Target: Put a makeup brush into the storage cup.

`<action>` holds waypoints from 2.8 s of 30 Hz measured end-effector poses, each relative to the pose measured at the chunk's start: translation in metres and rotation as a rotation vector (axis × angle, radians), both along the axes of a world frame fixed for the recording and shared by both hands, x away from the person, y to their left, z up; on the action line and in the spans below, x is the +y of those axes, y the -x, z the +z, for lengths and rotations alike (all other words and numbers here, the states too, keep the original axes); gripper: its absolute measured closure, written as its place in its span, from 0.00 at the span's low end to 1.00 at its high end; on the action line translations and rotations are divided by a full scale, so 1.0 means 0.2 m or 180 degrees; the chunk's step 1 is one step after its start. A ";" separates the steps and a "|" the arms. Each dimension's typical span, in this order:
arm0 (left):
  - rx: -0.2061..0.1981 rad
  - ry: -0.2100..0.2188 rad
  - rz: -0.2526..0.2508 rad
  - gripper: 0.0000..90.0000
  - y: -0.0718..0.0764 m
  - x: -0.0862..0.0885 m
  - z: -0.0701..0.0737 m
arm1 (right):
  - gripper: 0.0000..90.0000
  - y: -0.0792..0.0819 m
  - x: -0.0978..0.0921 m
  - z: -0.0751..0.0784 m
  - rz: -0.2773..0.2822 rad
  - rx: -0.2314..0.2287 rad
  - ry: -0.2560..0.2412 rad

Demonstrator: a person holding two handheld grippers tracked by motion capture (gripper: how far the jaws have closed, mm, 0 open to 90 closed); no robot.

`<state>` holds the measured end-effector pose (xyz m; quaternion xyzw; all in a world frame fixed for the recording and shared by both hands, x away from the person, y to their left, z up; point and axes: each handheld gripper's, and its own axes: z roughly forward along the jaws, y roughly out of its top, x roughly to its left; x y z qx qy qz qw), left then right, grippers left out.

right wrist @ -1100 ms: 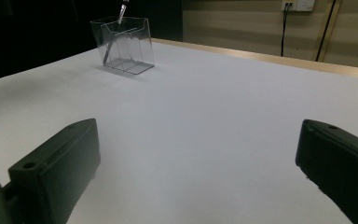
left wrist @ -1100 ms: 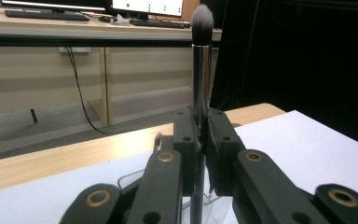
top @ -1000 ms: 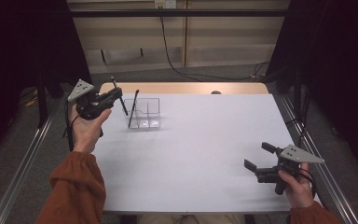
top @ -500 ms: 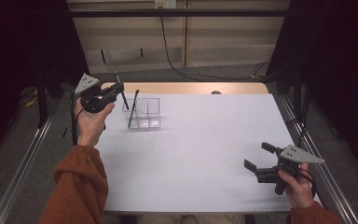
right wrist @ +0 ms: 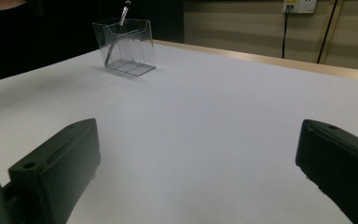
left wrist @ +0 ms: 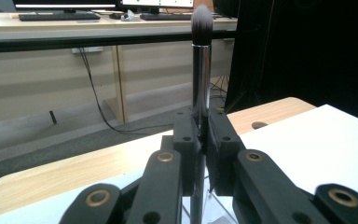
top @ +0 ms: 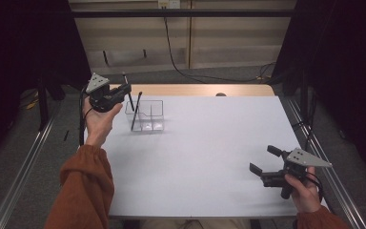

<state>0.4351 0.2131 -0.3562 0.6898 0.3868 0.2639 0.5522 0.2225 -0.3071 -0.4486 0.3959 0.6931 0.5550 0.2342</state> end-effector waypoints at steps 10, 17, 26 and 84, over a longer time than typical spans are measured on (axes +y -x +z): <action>0.0067 -0.0074 -0.0039 0.93 -0.01 -0.04 -0.03 | 0.00 0.00 0.00 0.00 0.0013 0.0010 -0.0002; 0.0087 -0.0084 -0.0056 0.93 -0.01 -0.05 -0.06 | 0.00 0.00 0.00 0.00 0.0012 0.0009 -0.0009; 0.0198 -0.0141 -0.0004 0.93 -0.02 -0.04 -0.13 | 0.00 0.00 0.00 0.00 0.0015 0.0008 -0.0021; 0.0158 -0.0033 0.0183 0.10 -0.03 -0.05 -0.20 | 0.00 -0.01 -0.02 -0.01 0.0011 -0.0014 -0.0043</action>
